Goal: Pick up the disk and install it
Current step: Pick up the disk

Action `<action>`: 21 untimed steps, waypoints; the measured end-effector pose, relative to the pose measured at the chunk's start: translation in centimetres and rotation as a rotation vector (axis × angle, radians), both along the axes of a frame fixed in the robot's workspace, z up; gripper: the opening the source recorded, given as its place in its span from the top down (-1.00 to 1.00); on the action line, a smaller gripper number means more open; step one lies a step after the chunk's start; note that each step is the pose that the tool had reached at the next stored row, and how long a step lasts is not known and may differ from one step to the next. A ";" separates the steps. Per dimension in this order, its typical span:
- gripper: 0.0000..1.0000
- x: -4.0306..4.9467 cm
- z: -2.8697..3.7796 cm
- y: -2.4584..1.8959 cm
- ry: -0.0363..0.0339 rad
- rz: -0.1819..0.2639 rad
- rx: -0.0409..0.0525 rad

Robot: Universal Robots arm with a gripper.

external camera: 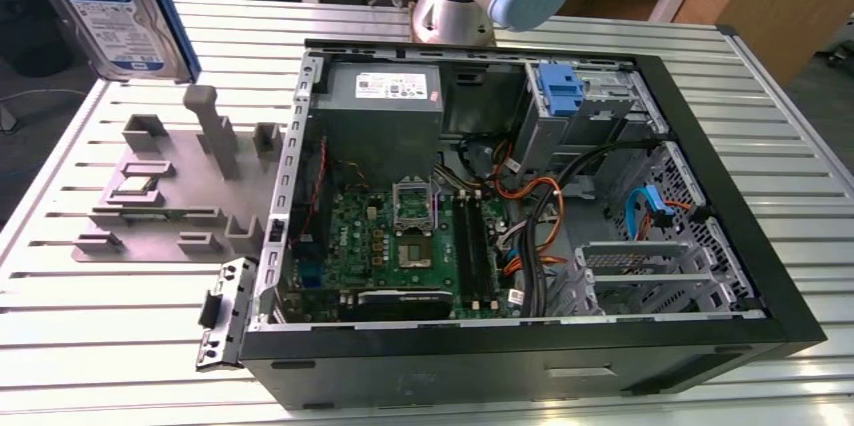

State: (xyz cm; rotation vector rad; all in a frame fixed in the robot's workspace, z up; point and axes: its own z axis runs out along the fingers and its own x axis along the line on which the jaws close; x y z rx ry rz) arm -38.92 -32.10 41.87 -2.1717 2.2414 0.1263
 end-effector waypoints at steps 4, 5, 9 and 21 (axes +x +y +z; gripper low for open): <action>0.31 0.00 0.25 0.00 0.0000 0.000 0.0000; 0.31 0.00 0.31 0.00 0.0000 0.000 0.0000; 0.31 0.00 0.40 0.00 0.0000 0.000 0.0000; 0.31 0.00 0.46 0.00 0.0000 0.000 0.0000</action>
